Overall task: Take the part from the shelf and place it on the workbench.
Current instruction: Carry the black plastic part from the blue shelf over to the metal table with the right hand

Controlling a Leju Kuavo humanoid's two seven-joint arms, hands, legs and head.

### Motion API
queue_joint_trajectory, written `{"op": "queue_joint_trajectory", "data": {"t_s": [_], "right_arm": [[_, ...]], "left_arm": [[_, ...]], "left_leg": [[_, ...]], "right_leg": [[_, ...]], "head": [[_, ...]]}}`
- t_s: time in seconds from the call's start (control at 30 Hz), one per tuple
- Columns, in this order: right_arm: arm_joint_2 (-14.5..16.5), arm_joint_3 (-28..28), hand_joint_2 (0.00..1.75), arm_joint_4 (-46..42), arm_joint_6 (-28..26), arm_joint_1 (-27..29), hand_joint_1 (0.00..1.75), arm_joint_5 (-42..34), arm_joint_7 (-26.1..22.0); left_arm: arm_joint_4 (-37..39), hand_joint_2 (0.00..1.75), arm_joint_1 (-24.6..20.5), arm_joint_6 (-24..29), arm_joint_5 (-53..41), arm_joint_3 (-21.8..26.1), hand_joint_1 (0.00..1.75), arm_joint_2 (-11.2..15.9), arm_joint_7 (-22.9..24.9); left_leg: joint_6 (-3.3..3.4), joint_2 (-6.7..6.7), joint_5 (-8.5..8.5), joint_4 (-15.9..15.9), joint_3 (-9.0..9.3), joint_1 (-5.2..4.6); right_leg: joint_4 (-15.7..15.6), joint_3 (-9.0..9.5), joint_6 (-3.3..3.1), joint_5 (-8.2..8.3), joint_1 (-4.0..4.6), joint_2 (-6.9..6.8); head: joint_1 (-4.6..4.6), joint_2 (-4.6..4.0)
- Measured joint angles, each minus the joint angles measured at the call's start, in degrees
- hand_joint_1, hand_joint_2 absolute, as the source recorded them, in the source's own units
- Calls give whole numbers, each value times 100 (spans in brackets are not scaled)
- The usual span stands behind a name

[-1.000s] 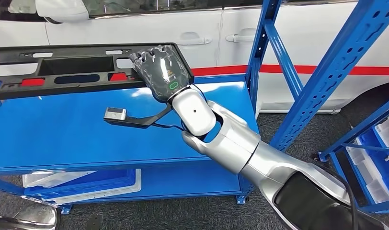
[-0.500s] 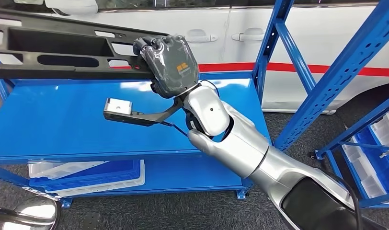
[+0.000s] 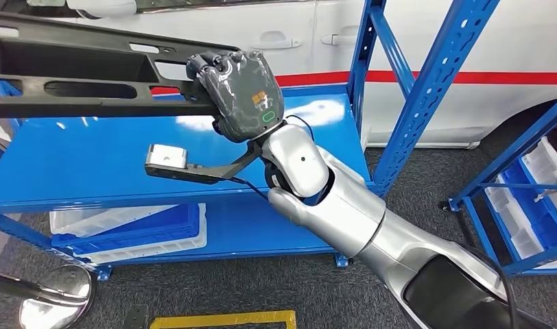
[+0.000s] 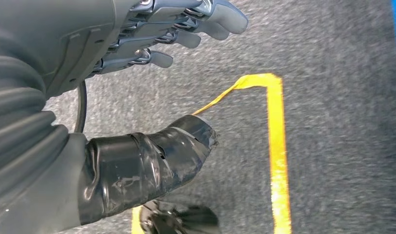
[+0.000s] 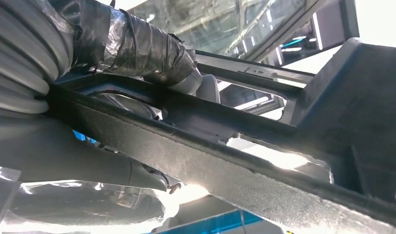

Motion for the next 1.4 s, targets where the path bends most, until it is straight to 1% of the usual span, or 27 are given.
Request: {"op": "queue_joint_trajectory", "data": {"t_s": [0.07,0.13,0.2,0.27,0.3,0.37,0.4,0.43,0.47,0.5,0.57,0.6,0.67,0.7,0.77,0.8,0.83,0.93,0.97,1.03,1.1,1.17,1.2,1.27,1.3,1.33,1.4], "right_arm": [[2,0,175,-2,-14,20,175,-16,-32],[10,-1,175,-10,-22,21,175,-125,-82],[22,-2,175,-17,-28,20,175,-349,-154],[29,-2,175,-16,-51,22,175,-500,-209],[29,-2,175,-16,-73,20,175,-503,-221],[26,-2,175,-15,-108,15,175,-448,-220],[25,-2,175,-15,-117,17,175,-426,-218],[23,-2,175,-14,-120,24,175,-417,-217],[21,-2,175,-14,-121,32,175,-414,-217],[19,-2,175,-13,-121,37,175,-414,-216],[16,-2,175,-13,-121,37,175,-414,-214],[17,-2,175,-14,-121,33,175,-414,-213],[29,-2,175,-20,-121,23,175,-414,-214],[34,-2,175,-22,-121,23,175,-414,-214],[39,-2,175,-18,-117,38,175,-414,-215],[41,-2,175,-13,-115,47,175,-412,-215],[44,-2,175,-7,-114,54,175,-406,-216],[61,-2,175,25,-120,70,175,-351,-234],[70,-2,175,41,-121,80,175,-330,-243],[91,-2,175,75,-122,101,175,-307,-261],[118,-2,175,99,-125,110,175,-303,-281],[149,-2,175,110,-129,107,175,-302,-301],[167,-2,175,115,-133,106,175,-302,-309],[189,-2,175,129,-146,103,175,-302,-326],[195,-2,175,138,-153,101,175,-302,-333],[195,-2,175,146,-158,99,175,-302,-339],[195,-2,175,164,-160,97,175,-310,-344]], "left_arm": [[0,175,-11,-3,-6,0,0,0,-3],[0,175,-41,-1,-9,0,0,7,-3],[0,175,-63,1,-5,0,0,14,-7],[0,175,-61,0,5,-1,0,14,-9],[0,175,-61,-1,10,-2,0,13,-9],[0,175,-62,-4,16,-2,0,11,-8],[0,175,-62,-5,17,-2,0,11,-8],[0,175,-61,-7,18,-2,0,11,-8],[0,175,-60,-7,19,-2,0,11,-8],[0,175,-59,-7,20,-2,0,11,-8],[0,175,-59,-7,20,-2,0,11,-8],[0,175,-58,-7,21,-2,0,11,-8],[0,175,-56,-8,23,-2,0,13,-8],[0,175,-55,-8,27,-2,0,14,-8],[2,175,-42,-7,38,-2,0,15,-1],[3,175,-29,-8,42,-3,0,9,9],[4,175,-17,-8,47,-4,0,3,20],[4,175,-8,-8,65,-7,0,2,47],[4,175,-11,-7,69,-8,0,8,54],[4,175,-16,-8,71,-10,0,16,64],[4,175,-27,-9,74,-13,0,25,70],[4,175,-52,-9,79,-16,0,45,70],[4,175,-66,-9,82,-18,0,57,70],[4,175,-74,-16,87,-26,0,72,74],[4,175,-74,-27,88,-30,0,76,78],[4,175,-74,-38,88,-33,0,79,82],[4,175,-78,-53,88,-37,0,79,89]], "left_leg": [[19,0,241,-465,488,-1],[78,-6,204,-1225,1074,-30],[170,-18,121,-1606,1282,-77],[264,-4,239,-1670,1221,-86],[311,14,315,-1704,1190,-76],[391,50,479,-1756,1083,-52],[413,53,546,-1760,999,-52],[418,56,613,-1757,913,-53],[409,58,681,-1751,820,-53],[396,59,751,-1741,722,-52],[354,58,875,-1696,529,-48],[325,53,917,-1656,442,-52],[253,45,997,-1576,319,-58],[214,42,1049,-1561,279,-52],[138,36,1130,-1563,219,-20],[108,33,1055,-1512,167,-3],[85,31,868,-1361,93,7],[50,29,72,-377,-173,14],[48,28,-22,-91,-198,11],[68,28,146,-7,-10,2],[127,25,347,-601,511,-20],[191,18,283,-1303,995,-60],[218,14,230,-1497,1093,-85],[270,18,323,-1610,1095,-97],[302,31,395,-1661,1078,-90],[335,44,478,-1702,1048,-75],[389,63,629,-1734,922,-63]], "right_leg": [[13,-156,21,121,-2,1],[18,-252,72,229,5,-3],[-12,-277,139,343,-3,-16],[-47,-296,207,407,-9,-16],[17,-335,235,303,-7,-13],[493,-484,275,-227,-11,-10],[870,-568,289,-532,-15,-11],[1253,-635,302,-730,-22,-12],[1549,-652,312,-771,-32,-12],[1687,-595,318,-672,-43,-12],[1419,-201,318,-372,-70,-12],[1044,129,314,-361,-76,-11],[287,662,288,-575,-60,-1],[80,772,267,-661,-36,3],[5,712,194,-604,-17,-7],[2,656,149,-542,-15,-15],[-5,592,103,-473,-22,-23],[0,359,25,-279,0,-30],[8,274,18,-219,11,-30],[36,104,19,-108,26,-30],[68,-37,33,-8,31,-28],[73,-116,77,86,33,-34],[61,-128,109,136,25,-40],[19,-137,180,226,15,-45],[33,-156,211,192,12,-41],[118,-193,242,54,10,-37],[616,-334,292,-488,-10,-31]], "head": [[-2,0],[2,0],[-8,0],[-23,0],[-15,0],[6,0],[19,0],[22,0],[24,0],[25,0],[26,0],[26,0],[16,0],[16,0],[25,0],[27,0],[24,0],[8,0],[7,0],[7,0],[7,0],[10,0],[2,0],[-11,0],[-16,0],[-8,0],[1,0]]}}
